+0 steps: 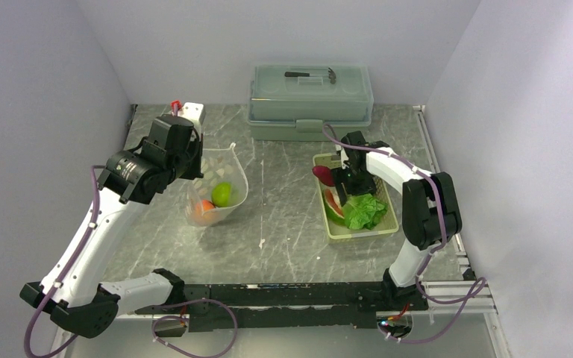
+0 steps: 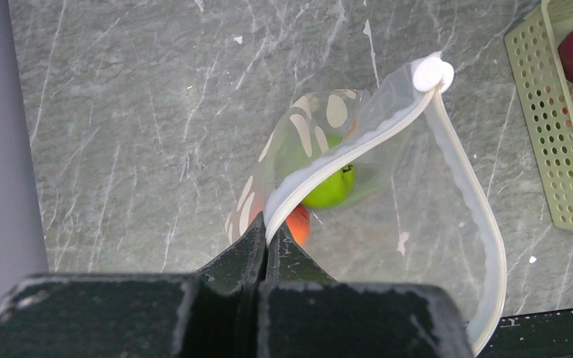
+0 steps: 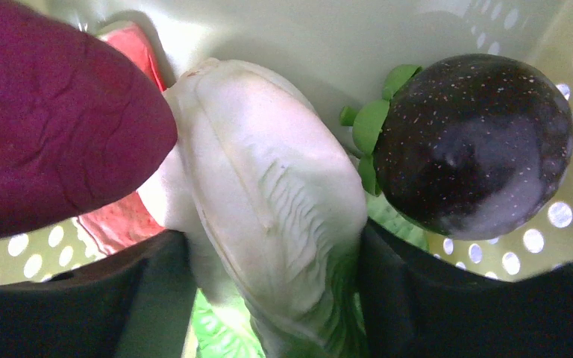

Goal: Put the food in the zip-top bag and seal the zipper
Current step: Pick up the fake vegetable from the bin.

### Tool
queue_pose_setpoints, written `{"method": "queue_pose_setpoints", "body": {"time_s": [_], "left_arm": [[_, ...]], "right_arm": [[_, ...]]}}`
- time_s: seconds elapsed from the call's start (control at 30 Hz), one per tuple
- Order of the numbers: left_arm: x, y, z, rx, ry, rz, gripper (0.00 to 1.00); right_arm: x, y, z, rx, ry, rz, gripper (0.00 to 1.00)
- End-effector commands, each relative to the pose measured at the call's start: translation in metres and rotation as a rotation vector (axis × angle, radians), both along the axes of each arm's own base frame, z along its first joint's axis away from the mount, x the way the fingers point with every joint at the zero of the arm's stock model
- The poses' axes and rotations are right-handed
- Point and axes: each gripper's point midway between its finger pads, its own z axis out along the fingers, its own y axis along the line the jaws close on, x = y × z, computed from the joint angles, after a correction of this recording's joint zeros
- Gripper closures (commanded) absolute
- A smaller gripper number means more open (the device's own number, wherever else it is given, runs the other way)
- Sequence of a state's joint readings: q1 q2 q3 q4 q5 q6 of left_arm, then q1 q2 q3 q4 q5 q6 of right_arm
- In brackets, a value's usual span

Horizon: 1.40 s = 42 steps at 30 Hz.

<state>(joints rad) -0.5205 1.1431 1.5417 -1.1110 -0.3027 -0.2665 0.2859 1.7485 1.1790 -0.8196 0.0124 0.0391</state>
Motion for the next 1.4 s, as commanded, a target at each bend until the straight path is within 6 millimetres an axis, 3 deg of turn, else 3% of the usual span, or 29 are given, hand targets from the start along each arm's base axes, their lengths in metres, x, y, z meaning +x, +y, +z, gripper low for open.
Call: {"method": "queue_pose_setpoints", "body": {"time_s": [0.0,0.2,0.5,0.93,1.23,1.37], "left_arm": [[0.000,0.000,0.014,-0.022,-0.055,-0.014,1.00],[-0.001,0.001,0.012,-0.012,-0.047,-0.009,1.00],[0.003,0.002,0.012,0.005,-0.034,0.012,1.00],[0.012,0.009,0.006,0.063,0.005,0.069,1.00],[0.018,0.010,0.001,0.082,0.029,0.102,1.00],[0.021,0.012,-0.002,0.100,0.040,0.123,1.00]], "right_arm": [[-0.015,-0.004,-0.017,-0.021,0.067,-0.041,0.69],[0.000,-0.015,0.017,-0.071,-0.040,-0.084,1.00],[0.016,-0.019,0.085,-0.050,-0.236,-0.139,1.00],[0.024,-0.012,0.147,0.055,-0.437,-0.188,1.00],[0.025,0.008,0.182,0.214,-0.556,-0.169,1.00],[0.021,0.028,0.211,0.359,-0.622,-0.131,1.00]]}}
